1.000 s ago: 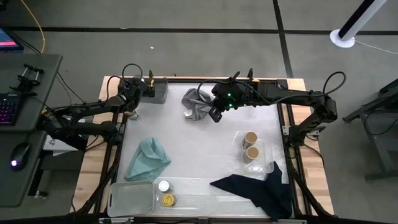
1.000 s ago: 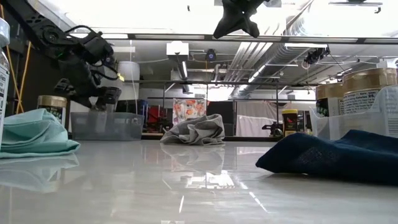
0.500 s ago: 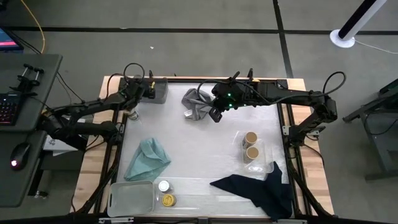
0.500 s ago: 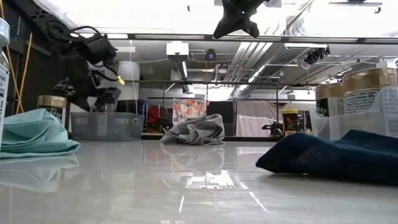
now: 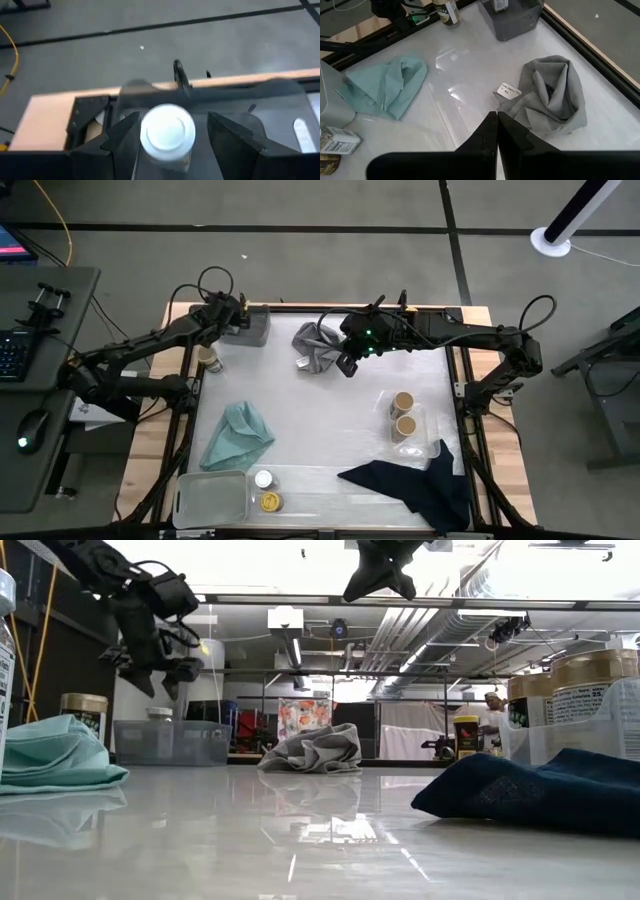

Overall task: Sort spices by type
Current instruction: Put the white seasoning bottle into the black bin

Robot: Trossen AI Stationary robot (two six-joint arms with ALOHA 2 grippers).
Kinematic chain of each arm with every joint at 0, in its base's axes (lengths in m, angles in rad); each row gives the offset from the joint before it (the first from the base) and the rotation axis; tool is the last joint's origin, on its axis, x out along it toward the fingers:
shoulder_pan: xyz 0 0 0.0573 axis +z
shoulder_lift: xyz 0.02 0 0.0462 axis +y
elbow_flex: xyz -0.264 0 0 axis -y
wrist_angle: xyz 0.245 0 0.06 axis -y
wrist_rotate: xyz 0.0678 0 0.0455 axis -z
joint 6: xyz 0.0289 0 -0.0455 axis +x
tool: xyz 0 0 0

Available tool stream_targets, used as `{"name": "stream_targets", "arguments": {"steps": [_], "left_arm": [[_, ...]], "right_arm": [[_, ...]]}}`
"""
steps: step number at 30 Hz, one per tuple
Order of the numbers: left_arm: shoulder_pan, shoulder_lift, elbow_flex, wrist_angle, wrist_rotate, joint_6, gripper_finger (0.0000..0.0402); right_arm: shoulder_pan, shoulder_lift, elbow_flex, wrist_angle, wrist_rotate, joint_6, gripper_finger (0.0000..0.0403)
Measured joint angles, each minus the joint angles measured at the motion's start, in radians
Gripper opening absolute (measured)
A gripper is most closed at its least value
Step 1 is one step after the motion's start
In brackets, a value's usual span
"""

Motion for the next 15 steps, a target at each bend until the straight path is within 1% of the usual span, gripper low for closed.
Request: {"name": "stream_targets", "arguments": {"steps": [5, 7, 9, 10, 13, 14, 15], "left_arm": [[0.000, -0.005, 0.073, -0.020, 0.002, 0.036, 0.0212], [0.000, -0.015, 0.104, -0.021, 0.048, 0.023, 0.0212], [-0.006, -0.035, 0.135, -0.006, 0.162, 0.003, 0.0212], [-0.012, -0.047, 0.142, 0.008, 0.244, 0.002, 0.0212], [-0.054, -0.089, 0.143, 0.052, 0.534, 0.027, 0.0210], [-0.081, -0.104, 0.143, 0.050, 0.618, 0.028, 0.0205], [-0.114, -0.119, 0.143, 0.038, 0.676, 0.029, 0.0198]], "right_arm": [[0.000, 0.000, 0.000, 0.000, -0.001, -0.004, 0.0000], [0.000, 0.000, 0.000, 0.000, -0.002, -0.004, 0.0000], [0.000, 0.000, 0.000, 0.000, -0.003, -0.005, 0.0000], [0.000, 0.000, 0.000, 0.000, -0.002, -0.009, 0.0000], [0.000, 0.000, 0.000, 0.000, -0.002, -0.012, 0.0000], [-0.002, 0.000, 0.000, 0.000, -0.002, -0.014, 0.0000], [-0.003, 0.000, 0.000, 0.000, -0.002, -0.025, 0.0000]]}}
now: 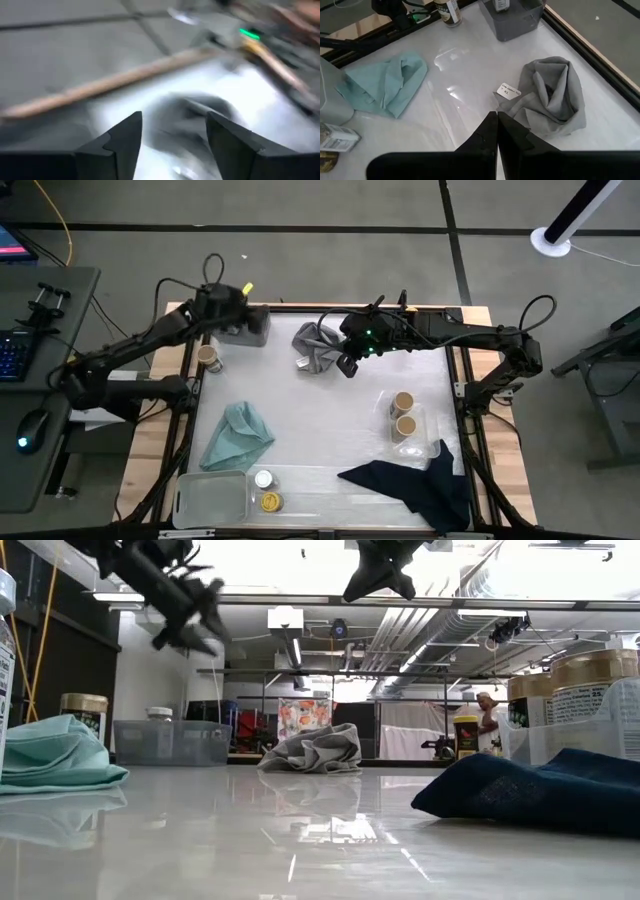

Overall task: Sort spices by type
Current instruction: Put the white seasoning bottle into the black bin

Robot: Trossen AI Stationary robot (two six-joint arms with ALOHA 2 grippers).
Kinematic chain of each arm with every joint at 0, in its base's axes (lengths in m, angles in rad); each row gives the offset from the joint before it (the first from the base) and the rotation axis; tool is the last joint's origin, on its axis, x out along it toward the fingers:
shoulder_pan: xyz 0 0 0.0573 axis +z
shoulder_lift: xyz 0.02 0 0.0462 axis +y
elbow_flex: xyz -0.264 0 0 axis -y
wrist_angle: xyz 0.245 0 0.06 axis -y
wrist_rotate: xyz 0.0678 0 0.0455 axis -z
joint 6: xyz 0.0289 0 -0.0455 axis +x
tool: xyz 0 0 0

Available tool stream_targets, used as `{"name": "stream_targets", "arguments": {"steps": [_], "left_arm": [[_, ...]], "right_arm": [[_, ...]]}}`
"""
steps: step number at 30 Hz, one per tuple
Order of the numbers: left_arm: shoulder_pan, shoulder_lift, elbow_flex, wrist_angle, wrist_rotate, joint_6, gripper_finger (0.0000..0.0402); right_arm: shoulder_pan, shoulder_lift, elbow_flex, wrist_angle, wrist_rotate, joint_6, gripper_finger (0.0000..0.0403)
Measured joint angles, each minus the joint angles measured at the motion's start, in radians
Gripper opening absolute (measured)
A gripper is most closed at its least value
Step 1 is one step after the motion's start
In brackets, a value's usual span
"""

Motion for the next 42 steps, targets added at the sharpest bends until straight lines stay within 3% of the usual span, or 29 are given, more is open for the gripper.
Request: {"name": "stream_targets", "arguments": {"steps": [3, 6, 8, 13, 19, 24, 31, 36, 42], "left_arm": [[-0.162, -0.051, 0.000, -0.078, 0.049, 0.000, 0.0146], [-0.369, -0.096, 0.000, -0.136, 0.054, -0.013, 0.0052], [-0.522, -0.112, 0.000, -0.158, 0.055, -0.038, 0.0015], [-0.901, -0.100, 0.029, -0.253, 0.074, -0.018, 0.0002], [-1.165, 0.050, 0.157, -0.422, 0.056, -0.003, 0.0000], [-1.248, 0.209, 0.245, -0.450, 0.060, 0.184, 0.0000], [-1.269, 0.369, 0.275, -0.425, 0.081, 0.407, 0.0000], [-1.268, 0.434, 0.275, -0.299, 0.167, 0.445, 0.0000], [-1.268, 0.488, 0.275, -0.222, 0.183, 0.428, 0.0000]], "right_arm": [[-0.001, 0.000, 0.000, 0.000, 0.000, -0.042, 0.0000], [-0.001, 0.000, 0.000, -0.001, 0.000, -0.079, 0.0000], [-0.001, 0.000, 0.000, -0.003, 0.000, -0.100, 0.0000], [-0.011, 0.000, 0.000, -0.010, -0.022, -0.146, 0.0000], [-0.027, 0.000, 0.000, -0.012, -0.037, -0.197, 0.0000], [-0.046, 0.000, 0.000, -0.012, -0.050, -0.224, 0.0000], [-0.065, 0.000, 0.000, -0.013, -0.096, -0.248, 0.0000], [-0.064, 0.000, 0.000, -0.026, -0.112, -0.269, 0.0000], [-0.064, 0.000, 0.000, -0.065, -0.113, -0.299, 0.0000]]}}
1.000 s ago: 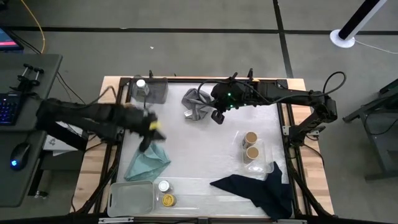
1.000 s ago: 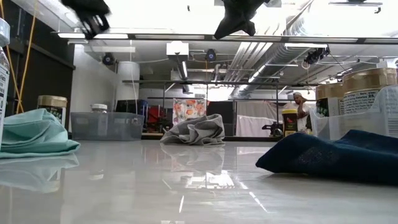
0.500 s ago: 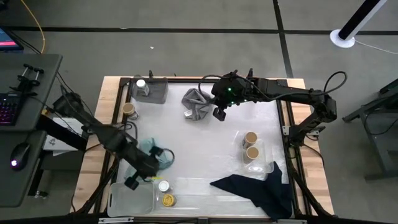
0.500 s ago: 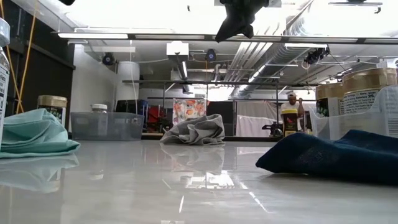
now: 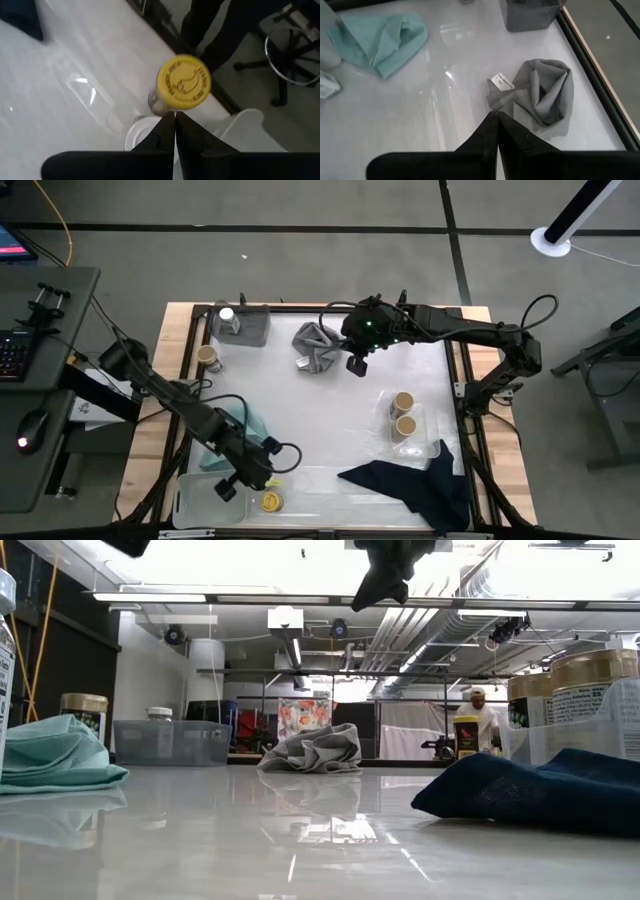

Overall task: Sort spices by type
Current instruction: Put the white seasoning bottle into the black bin

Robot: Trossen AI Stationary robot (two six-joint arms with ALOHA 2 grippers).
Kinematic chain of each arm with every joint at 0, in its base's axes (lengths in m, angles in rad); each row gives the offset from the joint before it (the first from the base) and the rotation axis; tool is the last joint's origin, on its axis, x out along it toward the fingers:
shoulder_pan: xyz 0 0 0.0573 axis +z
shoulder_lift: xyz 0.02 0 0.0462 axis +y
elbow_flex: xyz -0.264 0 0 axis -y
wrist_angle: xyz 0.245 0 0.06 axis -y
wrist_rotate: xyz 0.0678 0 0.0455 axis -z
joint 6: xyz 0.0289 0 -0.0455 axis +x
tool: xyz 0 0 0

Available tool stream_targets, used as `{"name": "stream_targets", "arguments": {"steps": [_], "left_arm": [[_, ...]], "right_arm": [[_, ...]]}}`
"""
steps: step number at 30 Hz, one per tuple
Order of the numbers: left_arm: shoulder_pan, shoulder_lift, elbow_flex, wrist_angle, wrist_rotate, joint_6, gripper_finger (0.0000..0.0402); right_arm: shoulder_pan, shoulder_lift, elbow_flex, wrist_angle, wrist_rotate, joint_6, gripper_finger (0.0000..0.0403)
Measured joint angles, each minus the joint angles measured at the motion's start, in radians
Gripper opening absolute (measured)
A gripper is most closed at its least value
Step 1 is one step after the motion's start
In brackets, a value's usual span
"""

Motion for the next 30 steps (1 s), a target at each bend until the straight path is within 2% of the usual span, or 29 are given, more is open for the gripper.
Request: {"name": "stream_targets", "arguments": {"steps": [5, 15, 18, 24, 30], "left_arm": [[0.000, 0.048, 0.000, -0.016, -0.002, 0.000, 0.0000], [0.048, 0.044, -0.002, -0.058, -0.113, -0.008, 0.0000], [0.098, 0.044, -0.001, -0.064, -0.153, 0.008, 0.0000], [0.230, 0.045, -0.001, -0.077, -0.265, 0.139, 0.0000], [0.392, 0.046, -0.002, -0.161, -0.311, 0.234, 0.0000]], "right_arm": [[0.000, 0.000, 0.000, -0.015, 0.000, -0.011, 0.0000], [0.000, 0.000, 0.000, -0.042, 0.000, -0.028, 0.0000], [0.000, 0.000, 0.000, -0.042, 0.000, -0.028, 0.0000], [0.000, 0.000, 0.000, -0.042, 0.000, -0.025, 0.0000], [0.000, 0.000, 0.000, -0.042, 0.000, -0.018, 0.0000]]}}
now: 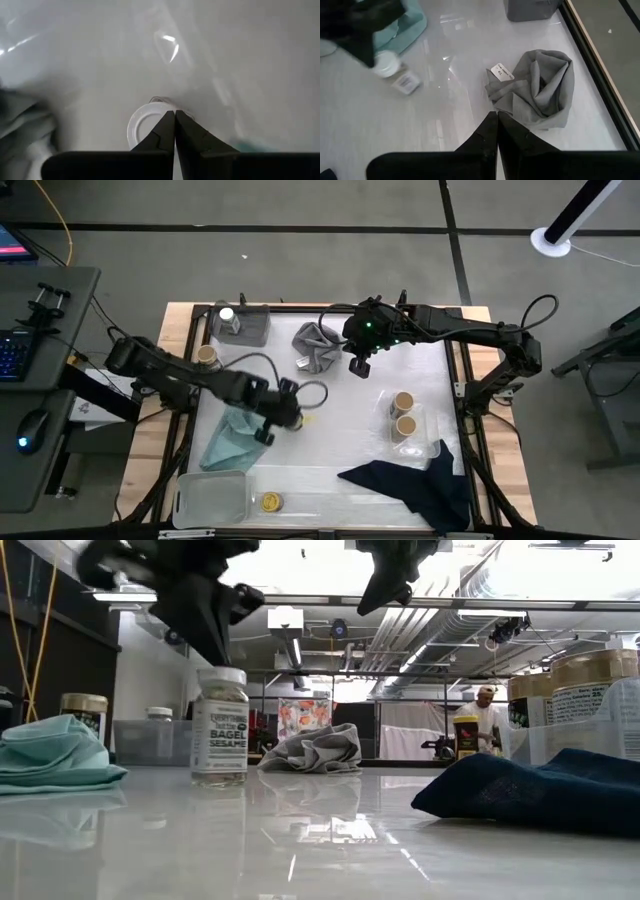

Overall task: Sort spices by type
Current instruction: Put the white seasoning bottle into the black bin

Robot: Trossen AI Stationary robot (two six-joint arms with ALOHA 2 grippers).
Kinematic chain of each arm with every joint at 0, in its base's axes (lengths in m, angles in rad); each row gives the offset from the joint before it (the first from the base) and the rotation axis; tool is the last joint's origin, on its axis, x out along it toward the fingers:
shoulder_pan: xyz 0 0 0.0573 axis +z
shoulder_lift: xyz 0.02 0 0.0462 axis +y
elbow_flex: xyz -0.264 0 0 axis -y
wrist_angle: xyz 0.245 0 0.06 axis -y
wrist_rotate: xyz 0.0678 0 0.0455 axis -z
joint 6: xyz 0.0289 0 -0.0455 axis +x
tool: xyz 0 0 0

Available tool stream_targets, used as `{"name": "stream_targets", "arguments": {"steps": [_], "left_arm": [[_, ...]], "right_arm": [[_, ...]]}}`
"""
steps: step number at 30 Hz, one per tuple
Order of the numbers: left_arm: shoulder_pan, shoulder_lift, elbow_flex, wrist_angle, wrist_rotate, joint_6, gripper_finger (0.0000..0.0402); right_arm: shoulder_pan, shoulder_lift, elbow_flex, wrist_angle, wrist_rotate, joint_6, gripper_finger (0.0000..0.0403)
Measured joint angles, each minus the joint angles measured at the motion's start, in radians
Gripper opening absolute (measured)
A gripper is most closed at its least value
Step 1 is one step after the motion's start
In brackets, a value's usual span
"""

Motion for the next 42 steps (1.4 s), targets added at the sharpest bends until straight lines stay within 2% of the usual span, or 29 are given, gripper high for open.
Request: {"name": "stream_targets", "arguments": {"steps": [10, 18, 21, 24, 29, 32, 35, 38, 42], "left_arm": [[0.241, -0.024, 0.000, -0.167, -0.068, 0.176, 0.0000], [0.395, -0.115, -0.011, -0.276, -0.082, 0.191, 0.0000], [0.416, -0.163, -0.011, -0.260, -0.080, 0.148, 0.0000], [0.421, -0.218, -0.002, -0.246, -0.105, 0.041, 0.0000], [0.425, -0.270, 0.046, -0.256, -0.148, -0.321, 0.0006], [0.436, -0.272, 0.055, -0.312, -0.132, -0.416, 0.0032], [0.450, -0.266, 0.044, -0.351, -0.118, -0.402, 0.0079], [0.464, -0.241, 0.031, -0.375, -0.100, -0.300, 0.0135], [0.474, -0.186, 0.031, -0.366, -0.063, -0.072, 0.0204]], "right_arm": [[0.000, 0.000, 0.000, 0.000, 0.000, 0.022, 0.0000], [0.000, 0.000, 0.000, 0.004, 0.000, 0.051, 0.0000], [0.000, 0.000, 0.000, 0.010, 0.000, 0.052, 0.0000], [0.000, 0.000, 0.000, 0.022, 0.000, 0.055, 0.0000], [0.000, 0.000, 0.000, 0.045, 0.002, 0.072, 0.0000], [0.000, 0.000, 0.000, 0.047, 0.007, 0.080, 0.0000], [0.000, 0.000, 0.000, 0.049, 0.012, 0.081, 0.0000], [0.000, 0.000, 0.000, 0.051, 0.013, 0.095, 0.0000], [0.000, 0.000, 0.000, 0.051, 0.013, 0.122, 0.0000]]}}
